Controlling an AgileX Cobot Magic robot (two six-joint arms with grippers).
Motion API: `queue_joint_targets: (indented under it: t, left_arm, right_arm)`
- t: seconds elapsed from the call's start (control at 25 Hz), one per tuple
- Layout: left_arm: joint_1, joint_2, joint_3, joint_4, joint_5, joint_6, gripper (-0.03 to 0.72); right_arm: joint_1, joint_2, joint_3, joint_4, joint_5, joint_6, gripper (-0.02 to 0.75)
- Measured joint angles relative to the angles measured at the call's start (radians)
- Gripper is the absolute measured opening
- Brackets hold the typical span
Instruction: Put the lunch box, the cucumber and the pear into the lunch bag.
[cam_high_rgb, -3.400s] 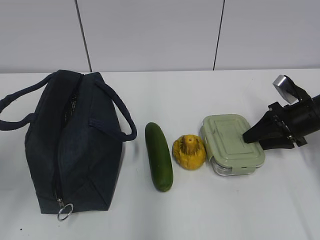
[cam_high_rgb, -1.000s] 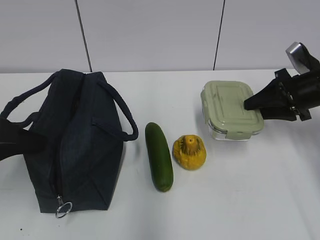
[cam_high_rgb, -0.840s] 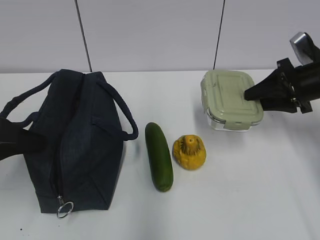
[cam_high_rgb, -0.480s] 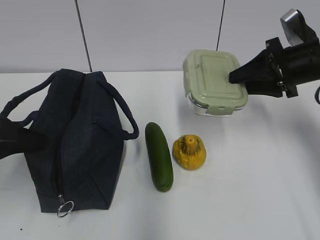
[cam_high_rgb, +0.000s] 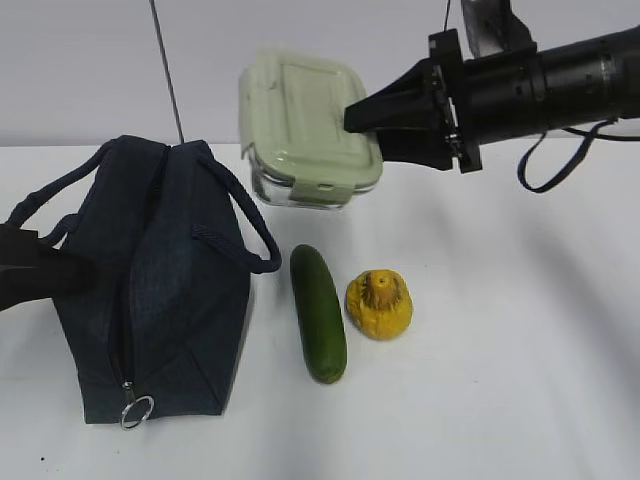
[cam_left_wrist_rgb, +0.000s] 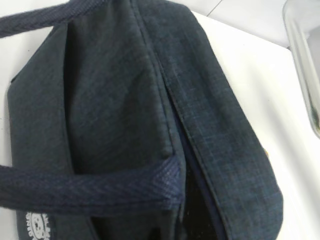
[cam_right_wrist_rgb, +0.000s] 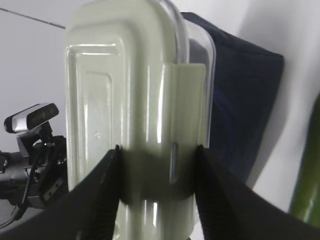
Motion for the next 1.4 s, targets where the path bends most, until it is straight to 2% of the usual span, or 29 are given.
queue_joint_targets:
  t: [0.28, 0.44, 0.56, 0.8, 1.04, 1.24, 1.4]
  left_arm:
    - [0.0, 0.0, 0.0, -0.001, -0.001, 0.0, -0.016]
    - [0.0, 0.0, 0.0, -0.003, -0.003, 0.0, -0.016]
    - [0.0, 0.0, 0.0, -0.004, -0.003, 0.0, -0.016]
    - [0.0, 0.0, 0.0, -0.005, -0.003, 0.0, -0.016]
    - [0.0, 0.002, 0.0, -0.019, -0.007, 0.0, -0.016]
    - [0.0, 0.006, 0.0, -0.041, -0.008, 0.0, -0.016]
    - [0.0, 0.007, 0.0, -0.061, -0.011, 0.0, -0.016]
  right_arm:
    - [0.165, 0.0, -0.148, 0.039, -0.004, -0.006, 0.342]
    - [0.252, 0.0, -0.185, 0.044, -0.098, -0.009, 0.342]
    - [0.287, 0.022, -0.201, 0.061, -0.137, -0.009, 0.342]
    - [0.303, 0.123, -0.207, 0.156, -0.201, -0.011, 0.337]
    - [0.303, 0.196, -0.209, 0.203, -0.235, -0.022, 0.325]
    - [0.303, 0.232, -0.213, 0.188, -0.248, -0.026, 0.262]
    - [0.303, 0.235, -0.215, 0.124, -0.257, -0.026, 0.25]
